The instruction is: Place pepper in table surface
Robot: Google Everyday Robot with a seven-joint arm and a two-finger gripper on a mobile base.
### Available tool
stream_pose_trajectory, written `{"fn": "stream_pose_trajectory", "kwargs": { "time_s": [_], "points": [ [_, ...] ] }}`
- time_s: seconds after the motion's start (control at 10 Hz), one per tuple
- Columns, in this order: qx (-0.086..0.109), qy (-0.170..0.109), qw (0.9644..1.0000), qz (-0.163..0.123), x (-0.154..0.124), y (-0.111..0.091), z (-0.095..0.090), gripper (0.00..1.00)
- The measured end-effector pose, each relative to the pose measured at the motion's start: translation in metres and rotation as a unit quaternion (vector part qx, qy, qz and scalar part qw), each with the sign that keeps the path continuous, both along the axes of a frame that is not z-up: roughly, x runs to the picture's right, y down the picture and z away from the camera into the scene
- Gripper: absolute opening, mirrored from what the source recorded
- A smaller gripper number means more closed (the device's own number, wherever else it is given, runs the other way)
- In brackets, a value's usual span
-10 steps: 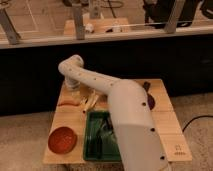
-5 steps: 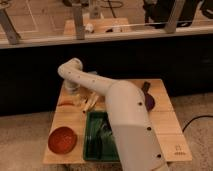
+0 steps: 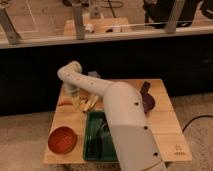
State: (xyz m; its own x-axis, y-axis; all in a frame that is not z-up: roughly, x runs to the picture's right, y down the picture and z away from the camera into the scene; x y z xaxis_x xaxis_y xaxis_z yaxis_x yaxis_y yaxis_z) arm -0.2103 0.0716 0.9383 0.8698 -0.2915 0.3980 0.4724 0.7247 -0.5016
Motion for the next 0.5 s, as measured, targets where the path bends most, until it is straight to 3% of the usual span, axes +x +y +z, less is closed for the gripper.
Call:
{"fn": "stream_pose_trajectory", "kwargs": {
  "time_s": [0.4,0.5],
  "points": [
    [-0.013,-0.003,0.9999,0.0,-0.0006,0.008,0.0032,0.78],
    [-0.014,-0.007,0.9999,-0.002,-0.0015,0.0093,0.0031,0.72]
  ]
}}
